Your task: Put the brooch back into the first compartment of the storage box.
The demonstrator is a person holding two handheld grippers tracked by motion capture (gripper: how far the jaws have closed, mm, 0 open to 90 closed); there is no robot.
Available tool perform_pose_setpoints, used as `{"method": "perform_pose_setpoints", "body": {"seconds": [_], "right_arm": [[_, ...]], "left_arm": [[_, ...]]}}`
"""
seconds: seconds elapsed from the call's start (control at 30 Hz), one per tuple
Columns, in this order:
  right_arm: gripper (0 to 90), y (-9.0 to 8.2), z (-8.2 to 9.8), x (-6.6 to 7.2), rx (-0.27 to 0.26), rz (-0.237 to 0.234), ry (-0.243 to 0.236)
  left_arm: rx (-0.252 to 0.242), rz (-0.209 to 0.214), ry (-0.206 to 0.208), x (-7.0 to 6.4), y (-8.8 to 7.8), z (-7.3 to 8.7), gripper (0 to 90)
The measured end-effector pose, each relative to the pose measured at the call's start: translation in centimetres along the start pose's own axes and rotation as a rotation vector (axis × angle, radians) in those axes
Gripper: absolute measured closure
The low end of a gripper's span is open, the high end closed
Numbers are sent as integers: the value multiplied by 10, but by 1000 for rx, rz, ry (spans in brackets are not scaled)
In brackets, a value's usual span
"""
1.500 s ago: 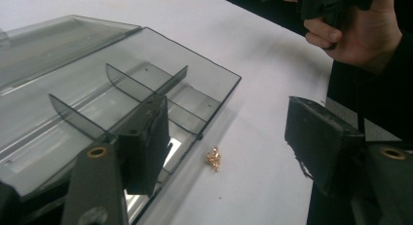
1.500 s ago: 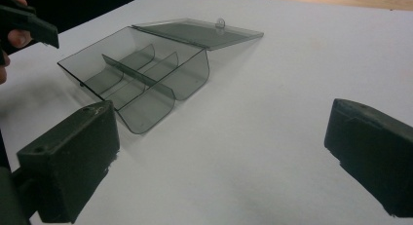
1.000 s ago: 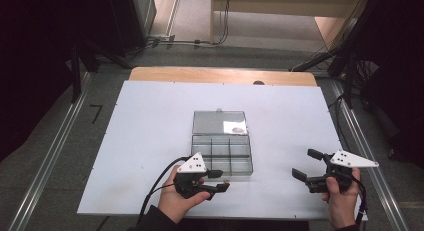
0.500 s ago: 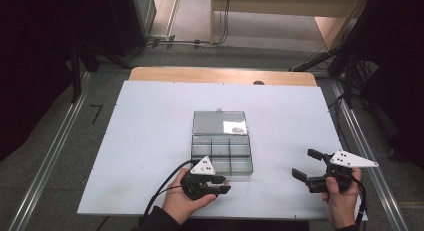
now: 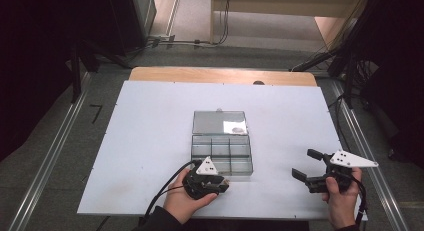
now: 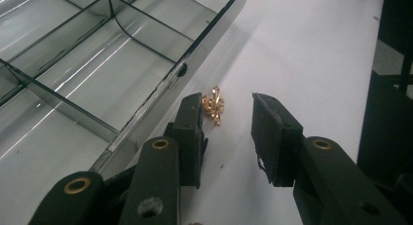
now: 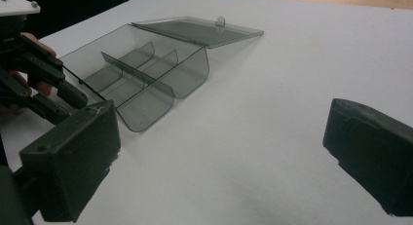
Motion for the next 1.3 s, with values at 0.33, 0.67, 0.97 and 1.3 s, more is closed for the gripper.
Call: {"method": "perform_pose_setpoints", "body": {"seconds": [0.33,0.67,0.97,1.3], "right_arm": [[0,1,0,0,3,-3,1],[0,1,1,-1,7,-3,5],[0,2,1,0,7,-3,6],[0,2,2,-1,12,1,4]], "left_arm": [[17,-67,26,-2,5,-3,754],[17,-74,37,-4,7,-4,881],[-2,-29,30,-5,5,-4,900],[-54,-6,36,-8,-6,-9,900]]}}
Point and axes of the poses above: each handheld gripper's, and its own axes: y roughly forward along the jaws, z roughly out of its underside, x roughly to its left, the point moved 7 cm from there along y, roughly forward along the jaws, and after that the axes turned 13 degrees about x, right-handed, at the moved point
